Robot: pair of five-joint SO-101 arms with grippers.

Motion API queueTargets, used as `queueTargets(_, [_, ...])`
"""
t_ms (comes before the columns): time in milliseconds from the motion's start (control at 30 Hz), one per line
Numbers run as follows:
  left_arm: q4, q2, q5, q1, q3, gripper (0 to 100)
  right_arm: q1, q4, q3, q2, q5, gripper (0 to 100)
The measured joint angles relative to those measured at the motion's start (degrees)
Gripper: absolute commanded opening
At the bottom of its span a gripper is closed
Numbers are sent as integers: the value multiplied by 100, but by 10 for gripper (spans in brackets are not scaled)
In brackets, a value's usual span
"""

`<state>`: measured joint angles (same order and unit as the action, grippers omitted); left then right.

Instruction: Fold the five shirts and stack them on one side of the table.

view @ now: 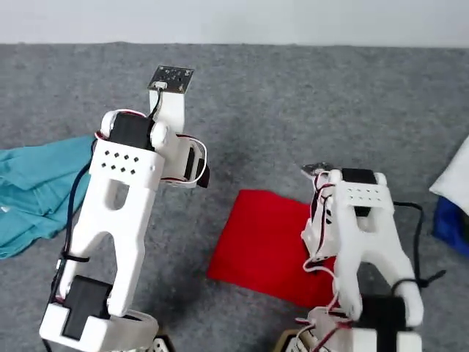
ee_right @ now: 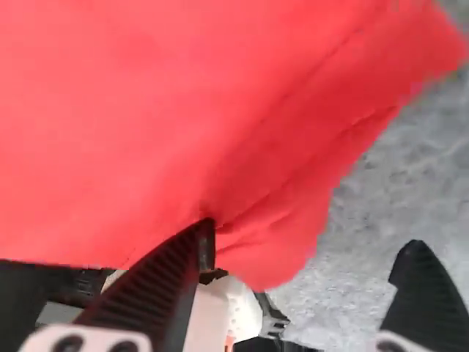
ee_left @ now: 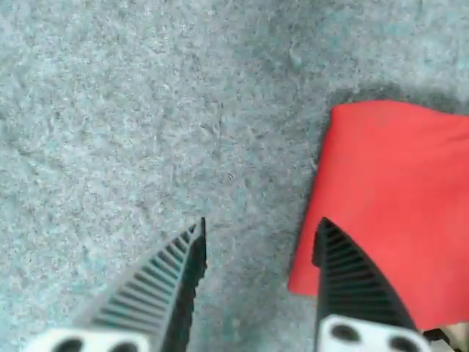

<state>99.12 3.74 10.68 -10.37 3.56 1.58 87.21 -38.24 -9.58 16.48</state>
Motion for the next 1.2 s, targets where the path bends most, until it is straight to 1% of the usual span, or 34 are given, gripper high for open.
queueTargets(67, [0, 0, 0, 0, 0, 225, 0, -185, 0, 387, -79, 452])
queueTargets(100, [0, 0, 0, 0, 0, 224, 0, -316, 0, 571, -79, 434])
queueTargets(167, [0, 0, 0, 0, 0, 224, 0, -545, 0, 949, -79, 368])
queueTargets(233, [0, 0, 0, 0, 0, 224, 0, -659, 26, 1327, -79, 273])
queueTargets(367, [0, 0, 0, 0, 0, 224, -9, -607, 492, 1952, -79, 22])
queueTargets(400, [0, 0, 0, 0, 0, 224, -9, -510, 651, 2110, -79, 2])
queueTargets(467, [0, 0, 0, 0, 0, 224, 44, -299, 1002, 2409, -79, 38])
queueTargets(533, [0, 0, 0, 0, 0, 224, 44, -114, 1284, 2664, -79, 6])
queueTargets(733, [0, 0, 0, 0, 0, 224, 70, 431, 2048, 2936, -79, 9])
queueTargets(867, [0, 0, 0, 0, 0, 224, 193, 1073, 3015, 2866, 62, 9])
queueTargets(933, [0, 0, 0, 0, 0, 224, 308, 1301, 3640, 2690, 211, 9])
queueTargets(1000, [0, 0, 0, 0, 0, 224, 475, 1319, 4290, 2453, 316, 9])
queueTargets(1200, [0, 18, 0, 0, -352, 224, 1345, 1178, 5925, 2163, 431, 9])
